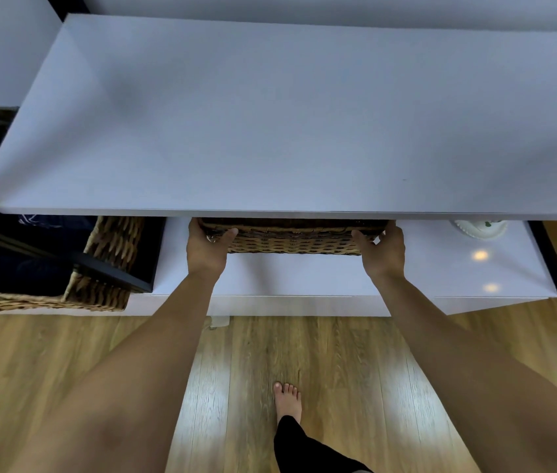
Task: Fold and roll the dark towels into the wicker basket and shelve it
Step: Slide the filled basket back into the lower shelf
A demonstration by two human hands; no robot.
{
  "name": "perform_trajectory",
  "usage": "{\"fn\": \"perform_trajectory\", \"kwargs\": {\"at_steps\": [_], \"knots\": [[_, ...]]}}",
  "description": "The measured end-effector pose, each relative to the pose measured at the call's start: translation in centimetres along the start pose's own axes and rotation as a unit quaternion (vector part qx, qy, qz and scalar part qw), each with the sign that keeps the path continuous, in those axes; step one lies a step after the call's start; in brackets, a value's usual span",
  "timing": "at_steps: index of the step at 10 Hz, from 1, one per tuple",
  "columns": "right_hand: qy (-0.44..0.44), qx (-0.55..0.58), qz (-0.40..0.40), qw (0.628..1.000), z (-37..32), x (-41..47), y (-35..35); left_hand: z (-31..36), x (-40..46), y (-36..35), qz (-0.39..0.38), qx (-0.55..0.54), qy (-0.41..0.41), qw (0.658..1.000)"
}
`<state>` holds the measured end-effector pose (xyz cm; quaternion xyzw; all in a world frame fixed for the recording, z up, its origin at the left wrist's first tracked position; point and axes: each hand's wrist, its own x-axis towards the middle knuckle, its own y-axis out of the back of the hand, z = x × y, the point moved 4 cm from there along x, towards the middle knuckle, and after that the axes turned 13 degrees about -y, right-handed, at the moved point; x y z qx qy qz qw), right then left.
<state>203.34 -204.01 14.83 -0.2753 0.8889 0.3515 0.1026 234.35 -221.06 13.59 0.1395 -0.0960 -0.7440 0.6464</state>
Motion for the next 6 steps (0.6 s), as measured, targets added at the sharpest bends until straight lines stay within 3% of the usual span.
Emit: {"fn": "perform_trajectory", "kwargs": {"at_steps": [3,6], "knots": [[0.005,-0.009,-0.023,1.000,-0.2,-0.4,0.5,-0.2,-0.5,0.4,-0.019,-0.001,0.013,1.000],[0.029,-0.005,-0.031,0.999,0.6,-4.7,0.6,1.4,-4.6,1.7,-0.059,0.085,0.004,0.995]]}}
